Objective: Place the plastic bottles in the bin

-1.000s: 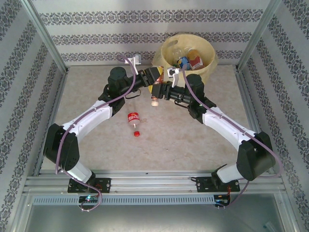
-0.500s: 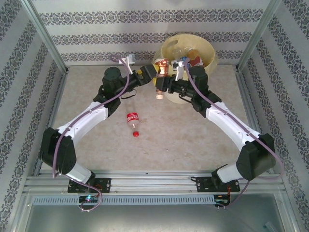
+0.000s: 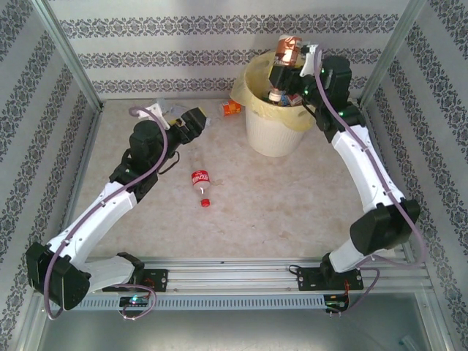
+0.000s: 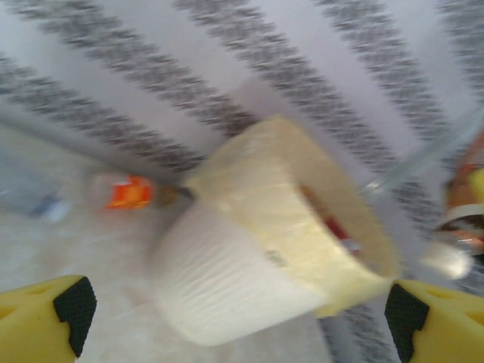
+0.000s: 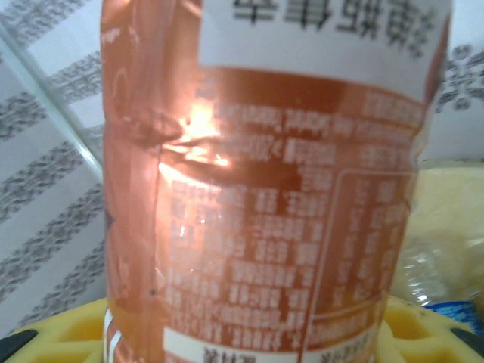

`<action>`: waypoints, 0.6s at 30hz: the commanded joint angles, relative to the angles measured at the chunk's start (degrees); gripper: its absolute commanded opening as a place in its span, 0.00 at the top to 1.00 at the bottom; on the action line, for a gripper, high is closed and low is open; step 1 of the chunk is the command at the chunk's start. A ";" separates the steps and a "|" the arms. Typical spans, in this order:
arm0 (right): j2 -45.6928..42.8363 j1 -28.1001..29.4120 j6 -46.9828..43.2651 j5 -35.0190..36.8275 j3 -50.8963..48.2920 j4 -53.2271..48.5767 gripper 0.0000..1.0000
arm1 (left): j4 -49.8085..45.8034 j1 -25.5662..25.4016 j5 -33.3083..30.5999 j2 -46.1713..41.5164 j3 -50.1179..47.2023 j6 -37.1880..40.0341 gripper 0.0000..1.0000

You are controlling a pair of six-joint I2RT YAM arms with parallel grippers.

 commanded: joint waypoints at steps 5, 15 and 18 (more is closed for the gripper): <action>10.58 -1.23 -2.00 7.02 11.33 -7.51 0.47 | -15.35 0.78 -13.66 -0.99 -2.06 -1.67 0.00; 20.50 0.27 1.13 4.35 20.28 -12.12 0.28 | -19.38 1.89 -13.58 2.35 -2.40 -5.33 0.00; 21.42 0.30 2.67 4.49 21.89 -12.69 0.14 | -20.39 2.10 -13.08 3.49 -1.59 -5.27 0.00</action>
